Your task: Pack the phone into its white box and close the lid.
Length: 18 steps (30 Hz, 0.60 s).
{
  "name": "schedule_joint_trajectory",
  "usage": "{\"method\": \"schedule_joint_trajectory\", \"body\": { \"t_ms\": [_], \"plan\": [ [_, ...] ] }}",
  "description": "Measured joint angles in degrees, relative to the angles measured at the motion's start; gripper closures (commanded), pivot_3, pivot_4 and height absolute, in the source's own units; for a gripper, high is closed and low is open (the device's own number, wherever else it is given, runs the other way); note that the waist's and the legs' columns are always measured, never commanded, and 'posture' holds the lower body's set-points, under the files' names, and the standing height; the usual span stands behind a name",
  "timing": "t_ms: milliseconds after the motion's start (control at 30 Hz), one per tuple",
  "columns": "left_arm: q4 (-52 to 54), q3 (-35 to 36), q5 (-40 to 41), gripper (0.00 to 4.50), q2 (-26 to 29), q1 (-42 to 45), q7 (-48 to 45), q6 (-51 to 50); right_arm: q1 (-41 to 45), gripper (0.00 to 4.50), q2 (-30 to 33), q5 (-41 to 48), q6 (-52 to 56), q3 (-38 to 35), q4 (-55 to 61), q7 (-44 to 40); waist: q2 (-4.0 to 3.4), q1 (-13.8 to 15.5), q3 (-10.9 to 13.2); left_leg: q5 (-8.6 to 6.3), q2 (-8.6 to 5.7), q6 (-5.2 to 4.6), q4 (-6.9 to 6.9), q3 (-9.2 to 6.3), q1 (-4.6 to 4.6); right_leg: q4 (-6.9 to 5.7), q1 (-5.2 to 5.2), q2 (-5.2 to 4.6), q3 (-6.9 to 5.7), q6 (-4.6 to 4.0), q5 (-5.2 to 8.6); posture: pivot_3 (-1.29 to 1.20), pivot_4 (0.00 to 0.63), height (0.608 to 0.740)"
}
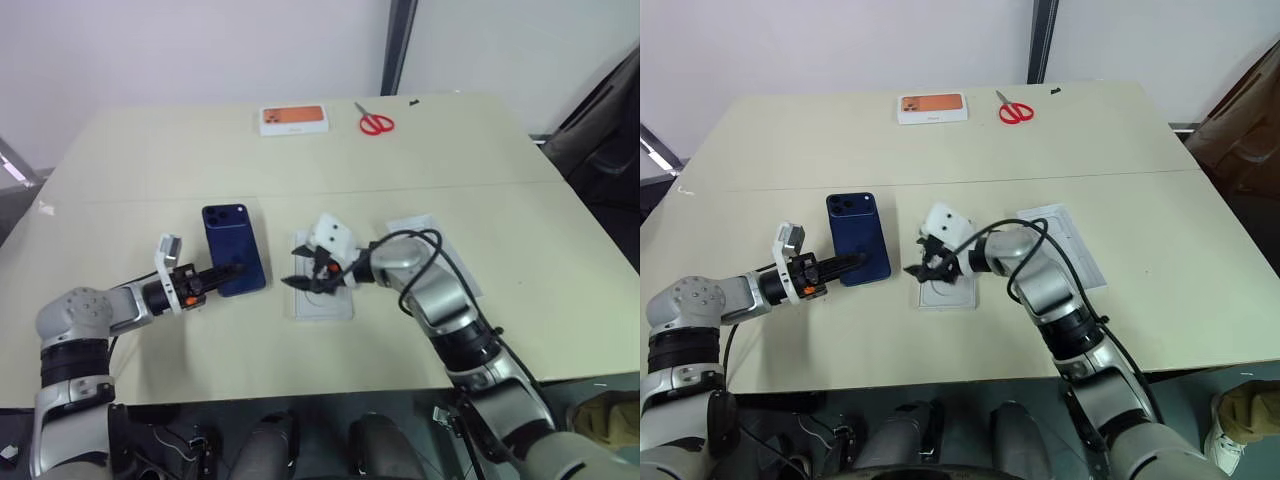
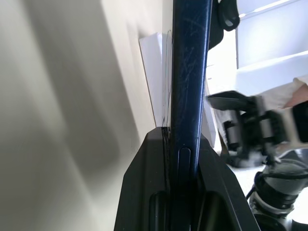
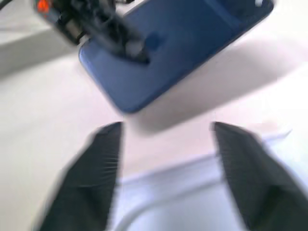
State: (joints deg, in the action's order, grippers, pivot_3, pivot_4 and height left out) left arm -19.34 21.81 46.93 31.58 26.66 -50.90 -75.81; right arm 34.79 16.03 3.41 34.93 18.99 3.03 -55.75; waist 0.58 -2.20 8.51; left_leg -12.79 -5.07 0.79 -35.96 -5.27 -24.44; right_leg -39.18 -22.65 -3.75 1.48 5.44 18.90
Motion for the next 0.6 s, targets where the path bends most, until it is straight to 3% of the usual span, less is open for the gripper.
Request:
{"method": "schedule_joint_trajectory", "body": {
  "t_ms": [200,467,533,600],
  "plan": [
    [4.61,-0.04,2.72,4.5,-1.11,-0.95,0.41,-1.16,-5.36,0.53,8.07,2.31,-11.59,0.84,4.81,-7.31,0.02,-0.2,0.01,0.0,0.02,0.01,0.0,0.01,0.01,0.03,0.05,0.01,0.0,0.0,0.0,0.0,0.15,0.734],
    [6.72,-0.62,3.65,4.5,-1.95,-2.22,1.34,-1.33,-9.0,0.53,12.12,1.95,-20.5,3.26,4.96,-10.18,0.04,0.07,0.02,0.02,0.02,0.03,-0.07,0.01,0.01,0.04,0.09,0.0,0.0,0.0,0.0,0.0,0.15,0.734],
    [7.24,-0.62,3.79,4.5,-2.0,-2.22,1.33,-1.34,-9.28,1.06,12.21,1.19,-22.34,4.12,4.03,-10.03,0.04,0.17,0.02,0.03,0.02,0.06,-0.09,0.01,0.01,0.05,0.11,0.0,0.0,0.0,0.0,0.0,0.15,0.734],
    [7.94,-0.62,3.83,4.5,-2.01,-2.24,1.37,-1.35,-9.54,1.87,12.25,0.52,-23.85,4.75,3.16,-9.84,0.04,0.29,0.03,0.09,0.02,0.16,-0.1,0.01,0.01,0.06,0.12,0.0,0.0,0.0,0.0,0.0,0.15,0.734]
  ]
}}
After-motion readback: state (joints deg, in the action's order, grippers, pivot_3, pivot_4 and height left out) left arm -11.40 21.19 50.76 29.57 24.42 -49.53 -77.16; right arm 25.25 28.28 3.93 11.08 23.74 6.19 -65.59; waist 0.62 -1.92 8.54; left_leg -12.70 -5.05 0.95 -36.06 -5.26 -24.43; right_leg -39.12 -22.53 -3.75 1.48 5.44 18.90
